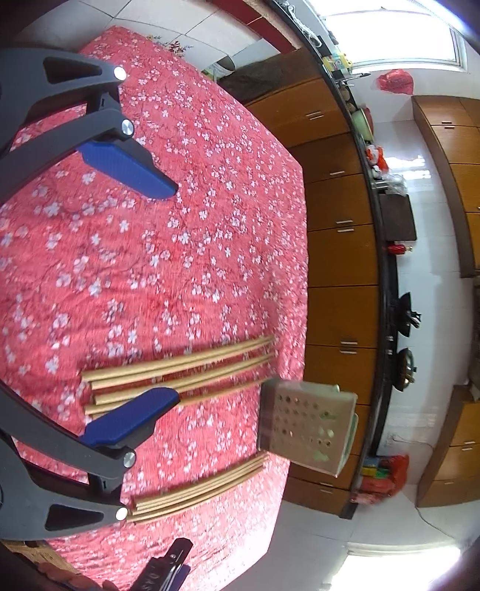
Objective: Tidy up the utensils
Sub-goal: 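Close the right tool on one bamboo chopstick while the left tool grasps another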
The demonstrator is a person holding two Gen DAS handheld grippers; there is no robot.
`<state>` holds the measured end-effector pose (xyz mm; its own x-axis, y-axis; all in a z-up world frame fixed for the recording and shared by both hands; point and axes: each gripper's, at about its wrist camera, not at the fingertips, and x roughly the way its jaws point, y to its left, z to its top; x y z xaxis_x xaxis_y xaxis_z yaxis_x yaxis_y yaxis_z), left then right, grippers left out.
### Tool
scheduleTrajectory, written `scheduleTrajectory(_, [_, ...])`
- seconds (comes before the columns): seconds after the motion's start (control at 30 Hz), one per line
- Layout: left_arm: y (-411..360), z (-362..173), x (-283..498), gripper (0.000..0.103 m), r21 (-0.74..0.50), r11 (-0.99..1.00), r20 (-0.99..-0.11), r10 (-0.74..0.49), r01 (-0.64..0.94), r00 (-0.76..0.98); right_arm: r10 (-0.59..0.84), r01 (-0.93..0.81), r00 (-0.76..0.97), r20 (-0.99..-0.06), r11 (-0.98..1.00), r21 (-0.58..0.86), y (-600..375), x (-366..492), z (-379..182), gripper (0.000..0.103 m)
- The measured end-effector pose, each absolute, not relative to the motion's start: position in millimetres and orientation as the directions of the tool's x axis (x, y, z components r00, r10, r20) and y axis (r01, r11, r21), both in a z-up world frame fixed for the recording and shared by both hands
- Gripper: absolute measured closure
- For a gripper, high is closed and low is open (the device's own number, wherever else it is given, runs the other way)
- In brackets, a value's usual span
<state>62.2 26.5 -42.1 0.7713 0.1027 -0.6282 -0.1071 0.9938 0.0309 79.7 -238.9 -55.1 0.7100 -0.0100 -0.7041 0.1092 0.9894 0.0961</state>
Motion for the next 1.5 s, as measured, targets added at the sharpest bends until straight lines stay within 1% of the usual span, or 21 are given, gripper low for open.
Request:
scheduleTrajectory(0.03, [29, -43, 65, 0.004, 0.025, 0.994, -0.635, 0.095, -0.103, 0.767, 0.005, 0.101, 0.692, -0.722, 0.989, 0.104, -238, 88, -59, 0.050])
scheduleTrajectory(0.07, [31, -43, 68, 0.004, 0.014, 0.995, -0.642, 0.084, -0.097, 0.762, 0.011, 0.098, 0.684, -0.730, 0.990, 0.106, -236, 92, -62, 0.054])
scheduleTrajectory(0.13, [34, -45, 73, 0.004, -0.005, 0.996, -0.655, 0.065, -0.090, 0.753, 0.032, 0.081, 0.663, -0.748, 0.990, 0.114, -233, 101, -68, 0.064])
scheduleTrajectory(0.27, [37, -50, 84, 0.004, -0.010, 0.996, -0.689, 0.058, -0.089, 0.722, 0.042, 0.063, 0.625, -0.780, 0.993, 0.104, -226, 113, -79, 0.073])
scheduleTrajectory(0.33, [35, -53, 90, 0.004, -0.007, 0.997, -0.699, 0.051, -0.077, 0.714, 0.052, 0.062, 0.598, -0.800, 0.992, 0.111, -227, 117, -86, 0.086])
scheduleTrajectory(0.4, [32, -55, 94, 0.004, 0.000, 0.998, -0.707, 0.041, -0.059, 0.706, 0.032, 0.075, 0.608, -0.794, 0.992, 0.097, -230, 119, -88, 0.094])
scheduleTrajectory(0.5, [25, -58, 101, 0.004, 0.011, 1.000, -0.716, 0.025, -0.025, 0.697, 0.029, 0.100, 0.612, -0.790, 0.988, 0.113, -242, 122, -90, 0.095])
scheduleTrajectory(0.57, [18, -62, 106, 0.012, 0.023, 1.000, -0.729, 0.012, 0.007, 0.685, 0.025, 0.113, 0.616, -0.787, 0.987, 0.119, -249, 121, -91, 0.095])
scheduleTrajectory(0.63, [11, -68, 113, 0.025, 0.040, 0.999, -0.746, 0.008, 0.033, 0.666, 0.027, 0.112, 0.619, -0.785, 0.986, 0.122, -251, 120, -91, 0.095])
scheduleTrajectory(0.67, [8, -71, 116, 0.028, 0.044, 0.998, -0.756, 0.005, 0.044, 0.654, 0.025, 0.110, 0.620, -0.784, 0.987, 0.118, -251, 120, -91, 0.095])
scheduleTrajectory(0.73, [4, -77, 123, 0.041, 0.043, 0.997, -0.775, -0.004, 0.058, 0.633, 0.016, 0.108, 0.622, -0.782, 0.988, 0.106, -251, 118, -90, 0.095])
scheduleTrajectory(0.83, [2, -85, 130, 0.049, 0.029, 0.998, -0.797, -0.012, 0.059, 0.604, 0.009, 0.104, 0.629, -0.777, 0.990, 0.096, -250, 118, -92, 0.095])
scheduleTrajectory(1.0, [5, -87, 133, 0.056, -0.011, 0.998, -0.807, -0.049, 0.068, 0.588, 0.012, 0.098, 0.635, -0.773, 0.991, 0.096, -248, 119, -94, 0.095])
scheduleTrajectory(1.1, [4, -89, 136, 0.065, -0.007, 0.997, -0.820, -0.047, 0.074, 0.570, 0.011, 0.098, 0.635, -0.773, 0.991, 0.094, -248, 119, -95, 0.095])
scheduleTrajectory(1.17, [2, -89, 138, 0.069, 0.009, 0.997, -0.818, -0.036, 0.075, 0.574, 0.020, 0.091, 0.635, -0.772, 0.991, 0.100, -247, 119, -95, 0.095])
scheduleTrajectory(1.23, [1, -90, 142, 0.078, 0.011, 0.997, -0.818, -0.032, 0.071, 0.574, 0.025, 0.081, 0.637, -0.770, 0.992, 0.099, -245, 119, -95, 0.095])
scheduleTrajectory(1.27, [2, -90, 144, 0.081, 0.012, 0.998, -0.819, -0.028, 0.065, 0.573, 0.022, 0.073, 0.639, -0.769, 0.993, 0.088, -243, 120, -95, 0.095])
scheduleTrajectory(1.33, [8, -90, 152, 0.091, -0.002, 0.999, -0.818, -0.032, 0.052, 0.574, 0.025, 0.061, 0.638, -0.769, 0.995, 0.084, -242, 122, -94, 0.095])
scheduleTrajectory(1.4, [14, -90, 158, 0.094, -0.002, 0.999, -0.817, -0.024, 0.038, 0.576, 0.034, 0.064, 0.638, -0.770, 0.993, 0.097, -246, 128, -94, 0.095])
scheduleTrajectory(1.5, [31, -91, 173, 0.094, 0.008, 1.000, -0.813, 0.005, 0.002, 0.582, 0.033, 0.080, 0.638, -0.769, 0.991, 0.110, -256, 139, -93, 0.095])
